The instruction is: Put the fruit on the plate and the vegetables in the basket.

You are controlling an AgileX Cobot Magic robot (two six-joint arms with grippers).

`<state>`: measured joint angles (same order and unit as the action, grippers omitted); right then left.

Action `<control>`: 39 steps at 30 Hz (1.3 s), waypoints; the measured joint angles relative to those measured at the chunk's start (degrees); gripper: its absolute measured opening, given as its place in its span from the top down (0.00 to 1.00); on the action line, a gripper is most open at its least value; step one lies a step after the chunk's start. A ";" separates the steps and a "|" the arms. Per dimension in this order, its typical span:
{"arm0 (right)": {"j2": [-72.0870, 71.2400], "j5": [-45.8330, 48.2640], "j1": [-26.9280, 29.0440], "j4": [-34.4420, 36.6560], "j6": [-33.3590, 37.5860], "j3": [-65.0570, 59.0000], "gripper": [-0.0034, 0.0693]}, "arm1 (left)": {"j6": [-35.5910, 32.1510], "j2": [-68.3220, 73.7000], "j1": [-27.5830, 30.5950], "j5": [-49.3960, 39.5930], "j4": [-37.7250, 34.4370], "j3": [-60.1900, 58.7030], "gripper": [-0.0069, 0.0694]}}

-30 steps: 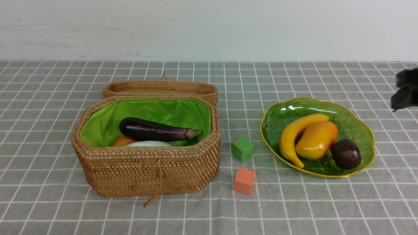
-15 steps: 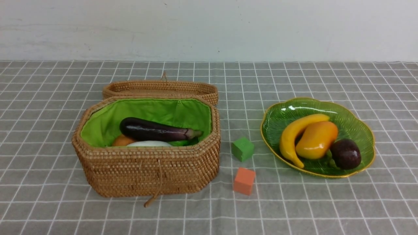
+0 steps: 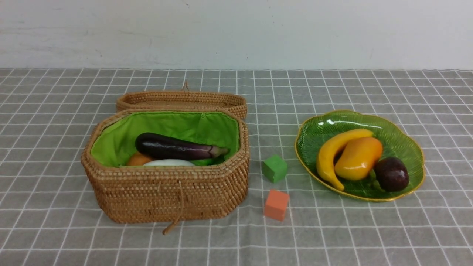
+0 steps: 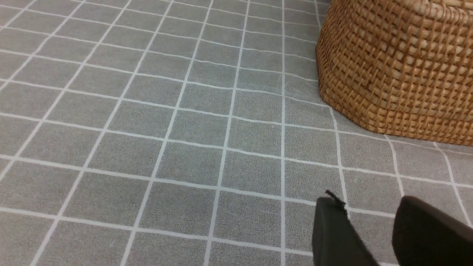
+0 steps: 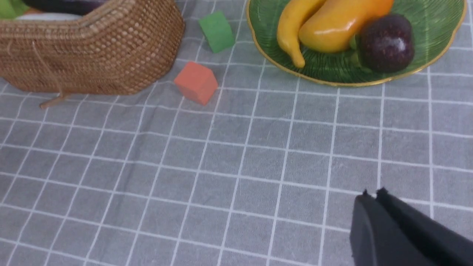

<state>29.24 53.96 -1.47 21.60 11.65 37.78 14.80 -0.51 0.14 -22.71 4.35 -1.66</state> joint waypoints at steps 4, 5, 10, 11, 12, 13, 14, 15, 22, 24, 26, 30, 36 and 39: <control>0.00 1.84 0.00 0.00 0.00 0.03 0.97 | 0.00 0.00 0.00 0.00 0.00 0.00 0.60; 0.00 2.15 0.00 -0.06 0.00 0.03 0.97 | 0.00 0.00 0.00 0.00 0.00 0.00 0.60; -2.28 1.97 0.23 -4.64 -0.30 -0.32 0.96 | 0.00 0.00 0.00 0.00 0.00 0.00 0.60; -3.13 0.99 0.49 -6.64 -1.41 -0.73 0.96 | 0.00 0.00 0.00 0.00 0.00 0.00 0.60; -4.26 -0.43 0.97 -9.10 -3.20 -1.59 0.96 | 0.00 0.00 0.00 0.00 0.00 0.00 0.60; -5.78 -2.48 1.63 -11.71 -6.02 -3.19 0.96 | 0.00 0.00 0.00 0.00 0.00 0.00 0.60; -7.17 -4.49 2.10 -14.09 -8.61 -4.95 0.96 | 0.00 0.00 0.00 0.00 0.00 0.00 0.60; -8.13 -6.37 2.34 -15.87 -10.14 -6.65 0.96 | 0.00 0.00 0.00 0.00 0.00 0.00 0.60; -25.12 -22.82 2.54 -23.23 -18.61 -27.37 0.95 | 0.00 0.00 0.00 0.01 0.00 0.00 0.60; -27.81 -25.07 2.54 -24.32 -18.68 -31.24 0.95 | 0.00 0.00 0.00 0.01 0.00 0.00 0.60; -29.71 -28.69 2.55 -25.29 -19.13 -36.52 0.95 | 0.00 0.00 0.00 0.15 0.00 0.00 0.60; -29.90 -30.71 2.61 -25.29 -19.39 -38.46 0.95 | 0.00 0.00 0.00 0.10 0.05 0.00 0.60; -29.90 -31.64 2.61 -22.40 -19.39 -38.66 0.94 | 0.00 0.00 0.00 0.04 0.05 0.00 0.60; -29.90 -31.64 2.61 -21.60 -19.34 -38.66 0.93 | 0.00 0.00 0.00 0.04 0.05 0.00 0.60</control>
<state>-0.66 22.32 1.14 0.00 -7.69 -0.87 14.80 -0.51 0.14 -22.67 4.40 -1.66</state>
